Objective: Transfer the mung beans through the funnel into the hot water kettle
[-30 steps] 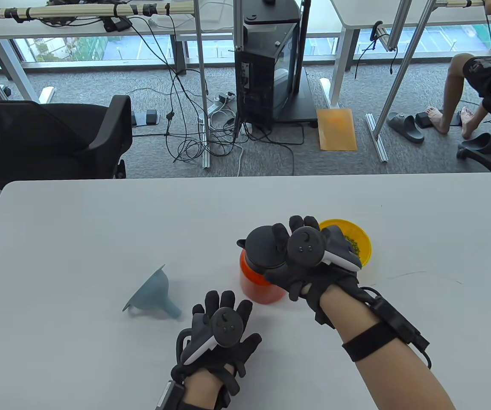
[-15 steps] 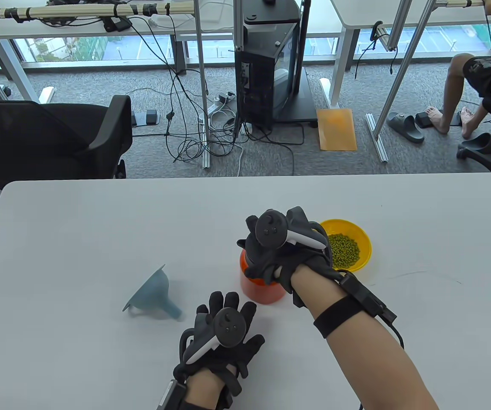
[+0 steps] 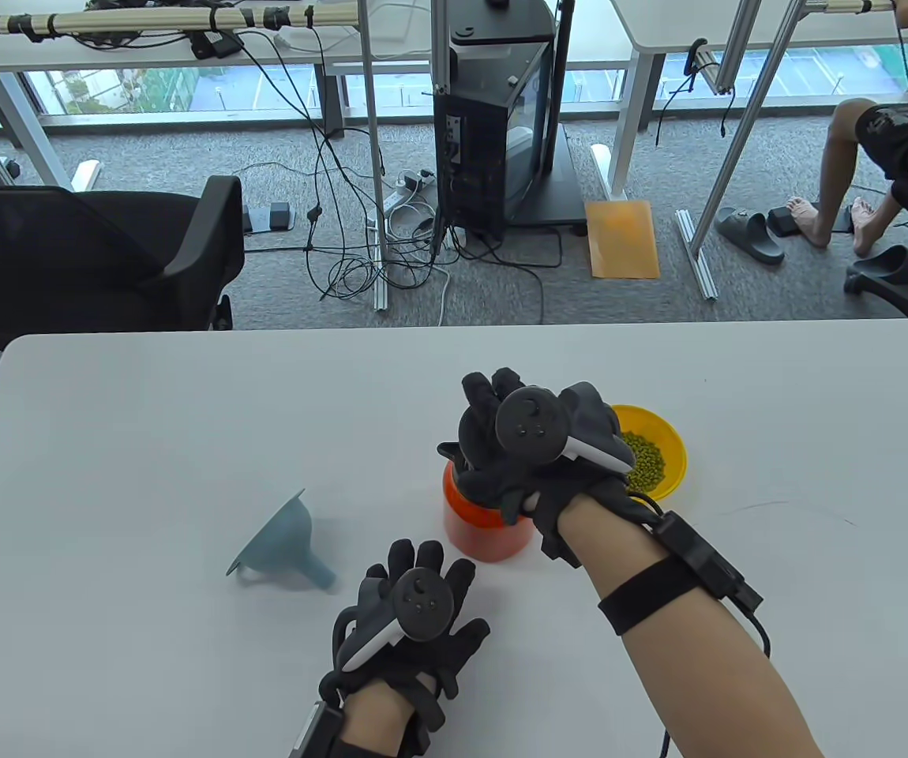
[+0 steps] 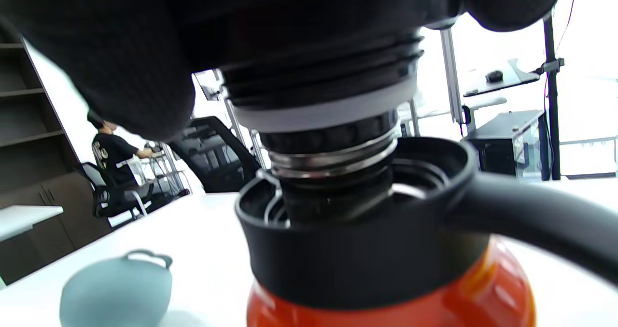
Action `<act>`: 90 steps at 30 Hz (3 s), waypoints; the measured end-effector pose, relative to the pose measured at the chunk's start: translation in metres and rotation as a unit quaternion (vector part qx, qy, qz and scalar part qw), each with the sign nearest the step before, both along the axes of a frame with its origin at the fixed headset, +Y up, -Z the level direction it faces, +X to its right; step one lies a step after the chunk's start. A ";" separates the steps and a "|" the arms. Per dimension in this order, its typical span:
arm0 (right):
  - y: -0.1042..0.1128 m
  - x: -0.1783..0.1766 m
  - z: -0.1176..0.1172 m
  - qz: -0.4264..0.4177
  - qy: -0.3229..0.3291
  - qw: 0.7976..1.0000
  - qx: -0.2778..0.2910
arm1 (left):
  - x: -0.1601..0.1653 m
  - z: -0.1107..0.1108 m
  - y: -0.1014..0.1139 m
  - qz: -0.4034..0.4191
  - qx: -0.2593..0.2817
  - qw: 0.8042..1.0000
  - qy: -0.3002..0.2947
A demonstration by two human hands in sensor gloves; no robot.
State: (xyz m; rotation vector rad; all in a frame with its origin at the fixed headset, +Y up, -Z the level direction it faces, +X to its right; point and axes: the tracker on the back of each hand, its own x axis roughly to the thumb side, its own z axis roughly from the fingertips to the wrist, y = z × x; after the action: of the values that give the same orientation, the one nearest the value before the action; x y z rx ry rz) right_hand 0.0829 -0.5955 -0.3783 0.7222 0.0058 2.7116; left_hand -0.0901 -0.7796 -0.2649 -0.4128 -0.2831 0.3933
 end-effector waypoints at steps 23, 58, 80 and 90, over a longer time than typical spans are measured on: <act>-0.108 0.165 0.067 -0.435 -0.173 0.876 -0.115 | -0.001 0.003 0.000 0.000 0.004 1.000 -0.002; -0.161 0.181 0.073 -0.190 -0.219 0.945 -0.152 | 0.000 0.003 -0.002 -0.018 -0.010 1.000 0.000; -0.186 0.216 0.126 0.109 -0.130 0.985 -0.042 | 0.004 0.004 -0.004 -0.034 -0.003 0.999 0.006; -0.188 0.225 0.127 0.083 -0.134 0.986 -0.055 | -0.009 0.008 0.013 -0.052 0.017 0.998 0.044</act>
State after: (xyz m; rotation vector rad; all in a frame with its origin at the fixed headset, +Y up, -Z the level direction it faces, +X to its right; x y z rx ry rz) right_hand 0.3082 -0.7840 -0.2509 0.3352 0.1577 2.9171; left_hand -0.0987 -0.7664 -0.2567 -0.3744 -0.1812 0.3043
